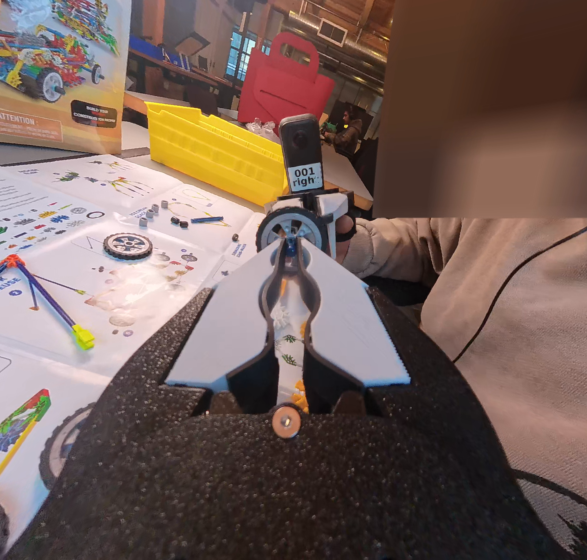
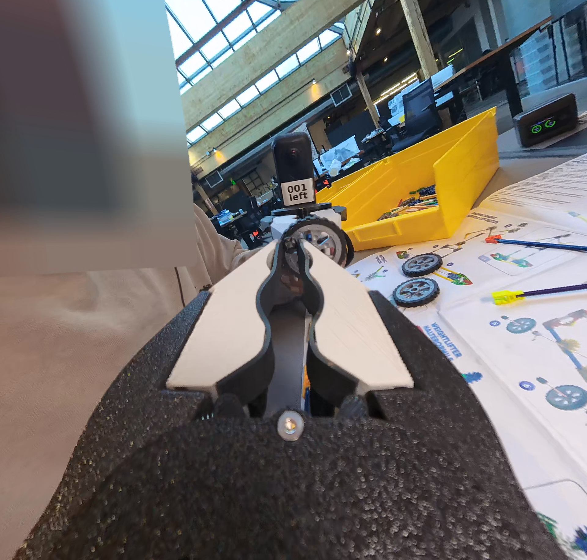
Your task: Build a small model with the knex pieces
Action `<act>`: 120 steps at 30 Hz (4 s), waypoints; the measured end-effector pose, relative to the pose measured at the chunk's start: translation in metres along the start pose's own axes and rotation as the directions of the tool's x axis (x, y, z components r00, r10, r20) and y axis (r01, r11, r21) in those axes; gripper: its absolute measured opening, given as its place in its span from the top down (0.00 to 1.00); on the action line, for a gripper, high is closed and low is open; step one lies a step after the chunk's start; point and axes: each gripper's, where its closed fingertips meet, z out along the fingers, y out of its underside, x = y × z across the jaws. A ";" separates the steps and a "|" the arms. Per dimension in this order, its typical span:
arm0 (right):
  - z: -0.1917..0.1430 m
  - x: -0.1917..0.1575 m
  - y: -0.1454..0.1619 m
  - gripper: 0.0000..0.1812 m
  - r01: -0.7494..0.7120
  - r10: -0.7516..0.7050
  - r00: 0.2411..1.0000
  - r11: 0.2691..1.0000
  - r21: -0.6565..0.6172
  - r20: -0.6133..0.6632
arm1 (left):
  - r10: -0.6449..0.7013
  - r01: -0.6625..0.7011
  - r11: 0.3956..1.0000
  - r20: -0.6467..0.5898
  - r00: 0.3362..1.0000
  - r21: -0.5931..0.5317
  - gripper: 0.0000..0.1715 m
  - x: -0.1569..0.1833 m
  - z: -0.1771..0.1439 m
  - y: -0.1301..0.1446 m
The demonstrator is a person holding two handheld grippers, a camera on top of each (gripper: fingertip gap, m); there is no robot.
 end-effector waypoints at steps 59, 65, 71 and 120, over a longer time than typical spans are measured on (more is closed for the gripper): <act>-0.010 0.002 -0.019 0.97 -0.013 0.014 1.000 1.000 0.025 -0.027 | 0.025 -0.025 0.999 0.001 1.000 -0.022 0.99 0.010 0.003 0.001; -0.021 -0.001 -0.006 0.97 0.170 -0.188 0.980 0.962 -0.215 -0.068 | 0.000 -0.002 0.999 -0.034 0.999 -0.047 0.99 0.014 0.008 0.009; -0.026 -0.001 0.005 0.97 0.208 -0.232 0.971 0.932 -0.296 -0.050 | 0.003 -0.007 0.995 -0.040 0.999 -0.103 0.98 0.015 0.009 0.017; -0.026 0.001 0.007 0.99 0.384 -0.428 0.900 0.869 -0.313 -0.083 | -0.037 0.032 0.995 -0.059 0.998 -0.095 0.99 0.011 0.004 0.014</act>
